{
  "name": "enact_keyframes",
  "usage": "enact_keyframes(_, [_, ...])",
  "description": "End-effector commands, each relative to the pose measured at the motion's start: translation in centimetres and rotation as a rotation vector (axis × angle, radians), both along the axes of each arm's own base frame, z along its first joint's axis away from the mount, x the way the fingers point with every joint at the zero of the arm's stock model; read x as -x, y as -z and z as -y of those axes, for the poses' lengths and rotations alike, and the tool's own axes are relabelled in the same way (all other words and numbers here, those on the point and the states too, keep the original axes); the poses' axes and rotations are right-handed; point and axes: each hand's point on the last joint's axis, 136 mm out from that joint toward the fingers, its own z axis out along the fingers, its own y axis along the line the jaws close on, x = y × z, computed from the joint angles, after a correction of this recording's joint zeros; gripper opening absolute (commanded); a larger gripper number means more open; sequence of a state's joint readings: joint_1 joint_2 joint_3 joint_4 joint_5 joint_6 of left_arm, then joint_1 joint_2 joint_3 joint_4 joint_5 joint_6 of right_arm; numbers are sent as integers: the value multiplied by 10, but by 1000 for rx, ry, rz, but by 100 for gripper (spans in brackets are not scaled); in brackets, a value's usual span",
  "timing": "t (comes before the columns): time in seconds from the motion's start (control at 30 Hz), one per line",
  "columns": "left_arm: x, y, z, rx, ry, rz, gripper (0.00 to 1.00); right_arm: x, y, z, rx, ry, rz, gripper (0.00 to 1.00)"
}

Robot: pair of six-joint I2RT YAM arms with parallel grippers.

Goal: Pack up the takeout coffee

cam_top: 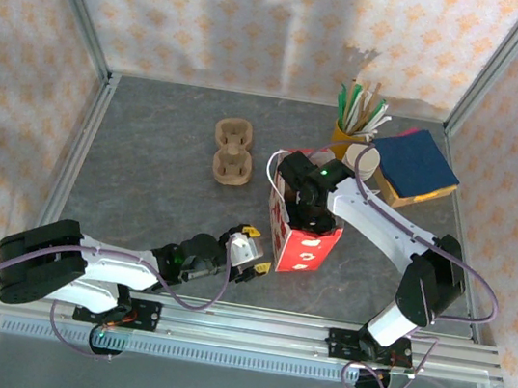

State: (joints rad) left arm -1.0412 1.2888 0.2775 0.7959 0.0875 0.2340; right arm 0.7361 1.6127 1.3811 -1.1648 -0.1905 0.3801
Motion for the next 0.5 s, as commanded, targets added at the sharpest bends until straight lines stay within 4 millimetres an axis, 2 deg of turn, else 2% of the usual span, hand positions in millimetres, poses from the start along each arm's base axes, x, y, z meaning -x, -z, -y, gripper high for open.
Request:
enact_keyframes(0.0, [1,-4,-1,7,-9,8,78,2,21,7,59,-2,-40,32])
enact_keyframes(0.13, [1,-4,0,5,-8,8,78,2,20,7,58,-2,-38,36])
enact_keyframes(0.3, [1,-4,0,1,-6,8,78,-1,16,6,54,-3,-25,61])
enact_keyframes(0.47, [0,-4,0,0,-7,10,78,-2,13,6,56,-2,-15,73])
